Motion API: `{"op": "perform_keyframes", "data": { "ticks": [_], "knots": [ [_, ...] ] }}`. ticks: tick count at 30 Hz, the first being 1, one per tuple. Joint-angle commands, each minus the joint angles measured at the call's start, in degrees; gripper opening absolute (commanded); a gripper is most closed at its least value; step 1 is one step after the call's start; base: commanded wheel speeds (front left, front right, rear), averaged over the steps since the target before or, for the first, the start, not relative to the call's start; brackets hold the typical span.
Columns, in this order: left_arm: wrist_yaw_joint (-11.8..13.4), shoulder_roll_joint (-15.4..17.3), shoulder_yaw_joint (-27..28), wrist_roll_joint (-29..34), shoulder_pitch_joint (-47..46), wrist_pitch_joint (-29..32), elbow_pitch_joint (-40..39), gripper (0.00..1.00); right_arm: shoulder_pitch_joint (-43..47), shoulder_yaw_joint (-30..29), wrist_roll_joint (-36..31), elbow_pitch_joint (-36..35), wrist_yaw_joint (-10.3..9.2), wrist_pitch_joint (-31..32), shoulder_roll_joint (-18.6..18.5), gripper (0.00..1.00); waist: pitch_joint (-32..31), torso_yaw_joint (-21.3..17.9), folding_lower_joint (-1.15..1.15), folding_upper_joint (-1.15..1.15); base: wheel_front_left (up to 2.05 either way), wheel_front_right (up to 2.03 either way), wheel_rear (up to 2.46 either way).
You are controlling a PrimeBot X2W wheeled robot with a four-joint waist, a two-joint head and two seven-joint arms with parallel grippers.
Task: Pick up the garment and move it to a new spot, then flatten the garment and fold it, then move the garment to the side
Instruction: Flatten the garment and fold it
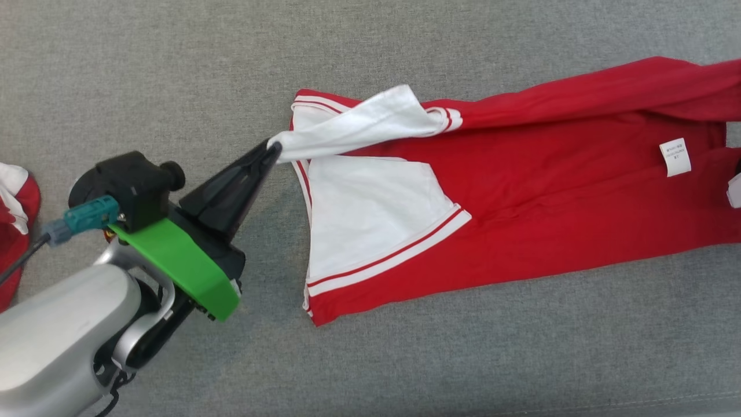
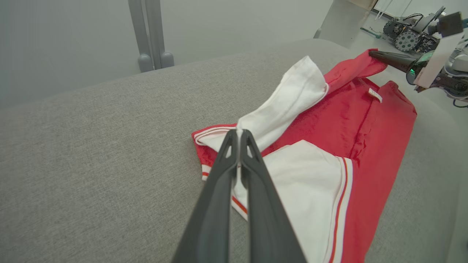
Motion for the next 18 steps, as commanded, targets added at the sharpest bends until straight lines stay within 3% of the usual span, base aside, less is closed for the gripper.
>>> {"op": "perform_keyframes", "data": {
  "ticks": [1,13,14,16,17,18],
  "knots": [
    [0.6,0.5,-0.2,-0.5,1.5,-0.4,-0.8,0.0,1.8,-1.6,-1.3,-0.7,-0.08,-0.1,0.5,0.0,0.1,0.1,0.0,0.0,0.0,0.0,0.0],
    [0.9,-1.2,-2.7,-1.8,6.1,0.1,-1.4,0.0,9.4,-10.4,-7.8,-3.8,-0.08,-0.1,4.3,0.0,0.2,0.6,0.0,0.0,0.0,0.0,0.0],
    [0.8,-1.3,-2.9,-1.6,6.2,0.1,-1.1,0.0,9.6,-10.7,-8.1,-3.7,-0.08,-0.1,4.5,0.09,0.2,0.6,0.0,0.0,0.0,0.0,0.0],
    [0.9,-1.8,-3.1,-1.3,6.4,0.2,-0.6,0.0,9.7,-11.5,-8.4,-3.5,-0.08,-0.1,5.0,0.48,0.1,0.6,0.0,0.0,0.0,0.0,0.0],
    [0.9,-2.1,-3.3,-1.0,6.5,0.3,-0.3,0.0,10.0,-11.8,-8.5,-3.4,-0.08,-0.1,5.2,0.82,-0.1,0.6,0.0,0.0,0.0,0.0,0.0],
    [1.0,-2.5,-3.5,-0.7,6.7,0.4,0.1,0.0,10.4,-12.3,-8.6,-3.3,-0.08,-0.1,5.4,1.0,-0.4,0.6,0.0,0.0,0.0,0.0,0.0]
  ]
}}
